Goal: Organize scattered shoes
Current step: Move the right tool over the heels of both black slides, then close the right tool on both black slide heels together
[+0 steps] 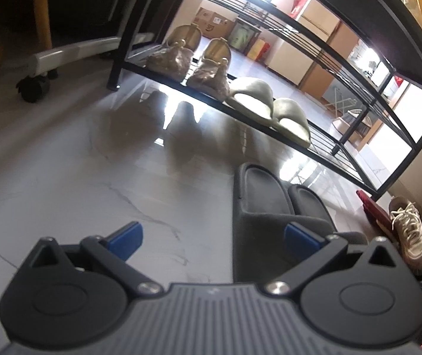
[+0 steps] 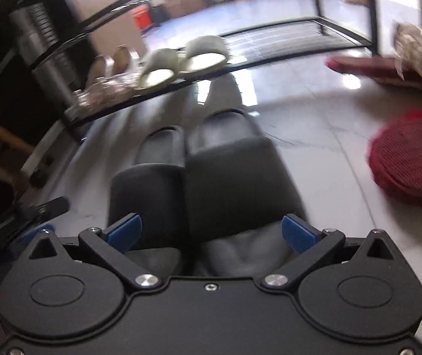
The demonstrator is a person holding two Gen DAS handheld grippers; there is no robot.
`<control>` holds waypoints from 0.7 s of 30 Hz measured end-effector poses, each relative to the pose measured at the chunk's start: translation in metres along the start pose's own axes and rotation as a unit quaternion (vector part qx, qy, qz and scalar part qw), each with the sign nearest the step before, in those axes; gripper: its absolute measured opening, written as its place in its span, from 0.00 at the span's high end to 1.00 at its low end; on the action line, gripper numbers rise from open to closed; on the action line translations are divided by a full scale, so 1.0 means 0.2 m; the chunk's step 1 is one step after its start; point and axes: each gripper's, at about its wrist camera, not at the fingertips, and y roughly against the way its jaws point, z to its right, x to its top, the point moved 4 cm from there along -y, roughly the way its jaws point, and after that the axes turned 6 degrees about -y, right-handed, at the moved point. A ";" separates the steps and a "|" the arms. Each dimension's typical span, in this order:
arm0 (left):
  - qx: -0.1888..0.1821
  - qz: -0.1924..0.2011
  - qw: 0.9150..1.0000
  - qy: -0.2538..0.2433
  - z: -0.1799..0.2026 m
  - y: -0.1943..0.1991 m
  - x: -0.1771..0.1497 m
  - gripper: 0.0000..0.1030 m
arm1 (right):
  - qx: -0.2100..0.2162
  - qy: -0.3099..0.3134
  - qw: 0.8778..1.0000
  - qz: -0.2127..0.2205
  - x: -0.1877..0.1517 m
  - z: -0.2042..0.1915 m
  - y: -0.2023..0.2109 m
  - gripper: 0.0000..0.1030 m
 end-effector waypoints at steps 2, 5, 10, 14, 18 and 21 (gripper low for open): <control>0.001 -0.001 1.000 -0.001 0.00 -0.01 0.00 0.01 | 0.007 0.013 1.000 -0.001 0.05 -0.03 -0.01 0.00; 0.009 -0.011 1.000 -0.010 0.01 -0.04 -0.01 0.01 | 0.014 0.023 1.000 -0.007 0.13 -0.08 -0.03 0.00; 0.024 -0.020 0.999 -0.039 0.02 -0.06 -0.01 0.01 | 0.011 0.014 1.000 0.009 0.24 -0.17 -0.04 0.05; 0.036 -0.023 0.998 -0.055 0.02 -0.06 -0.01 0.01 | 0.004 0.028 1.000 -0.003 0.28 -0.22 -0.07 0.27; 0.054 -0.010 0.995 -0.080 0.03 -0.06 0.02 0.01 | -0.003 0.014 1.000 -0.011 0.30 -0.22 -0.09 0.40; 0.070 0.001 0.993 -0.098 0.03 -0.05 0.04 0.01 | -0.014 0.004 1.000 -0.014 0.30 -0.22 -0.10 0.42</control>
